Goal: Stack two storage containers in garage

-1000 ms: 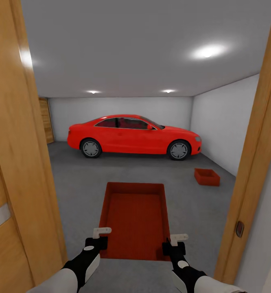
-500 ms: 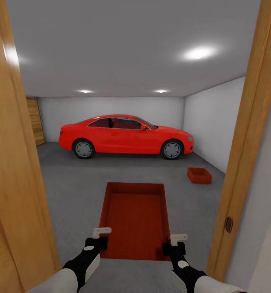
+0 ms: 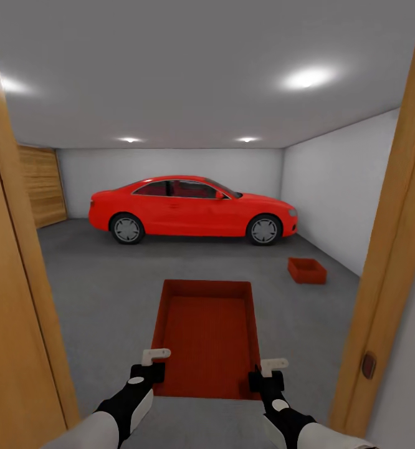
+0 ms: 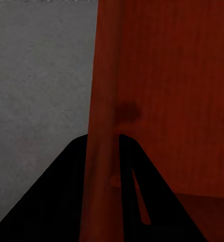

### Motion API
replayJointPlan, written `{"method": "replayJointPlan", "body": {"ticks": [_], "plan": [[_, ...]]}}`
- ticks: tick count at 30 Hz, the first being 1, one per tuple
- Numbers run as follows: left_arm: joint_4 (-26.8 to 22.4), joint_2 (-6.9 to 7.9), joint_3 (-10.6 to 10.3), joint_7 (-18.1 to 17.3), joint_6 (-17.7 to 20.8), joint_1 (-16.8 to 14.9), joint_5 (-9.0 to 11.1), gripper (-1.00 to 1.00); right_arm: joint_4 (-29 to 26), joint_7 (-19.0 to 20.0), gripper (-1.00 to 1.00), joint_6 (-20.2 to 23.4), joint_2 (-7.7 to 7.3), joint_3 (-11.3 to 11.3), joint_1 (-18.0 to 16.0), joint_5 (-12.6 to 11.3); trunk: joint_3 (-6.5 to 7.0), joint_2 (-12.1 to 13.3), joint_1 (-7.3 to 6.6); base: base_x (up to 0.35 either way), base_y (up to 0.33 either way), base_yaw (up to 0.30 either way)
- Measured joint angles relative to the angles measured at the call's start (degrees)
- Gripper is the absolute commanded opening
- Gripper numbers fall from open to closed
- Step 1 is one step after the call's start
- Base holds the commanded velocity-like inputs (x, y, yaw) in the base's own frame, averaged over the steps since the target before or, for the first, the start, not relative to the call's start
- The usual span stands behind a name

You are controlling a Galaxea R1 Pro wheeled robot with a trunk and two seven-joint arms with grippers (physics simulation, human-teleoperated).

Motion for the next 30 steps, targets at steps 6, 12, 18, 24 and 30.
{"method": "replayJointPlan", "body": {"ticks": [6, 12, 18, 24, 30], "plan": [[0.0, 0.0, 0.0, 0.0, 0.0, 0.0, 0.0, -1.0, 0.0, 0.0, -1.0, -0.1, 0.0, 0.0, 0.0, -0.1, 0.0, 0.0, 0.0, 0.32, 0.0, 0.0], [0.0, -0.01, 0.0, 0.0, 0.0, 0.0, 0.0, -1.0, 0.0, 0.1, -1.0, -0.1, -0.04, -0.1, 0.0, 0.1, 0.0, 0.0, 0.0, 0.321, 0.0, 0.0], [0.0, -0.02, 0.0, 0.0, 0.0, 0.0, 0.0, -1.0, 0.0, 0.1, -1.0, -0.1, -0.06, -0.3, 0.0, 0.3, 0.0, 0.0, 0.0, 0.321, 0.0, 0.0], [0.0, -0.02, 0.0, 0.0, 0.0, 0.0, 0.0, -1.0, 0.0, 0.1, -1.0, -0.1, -0.04, -0.1, 0.0, 0.1, 0.0, 0.0, 0.0, 0.321, 0.0, 0.0], [0.0, -0.02, 0.0, 0.0, 0.0, 0.0, 0.0, -1.0, 0.0, 0.1, -1.0, -0.1, -0.04, -0.1, 0.0, 0.1, 0.0, 0.0, 0.0, 0.321, 0.0, 0.0]]}}
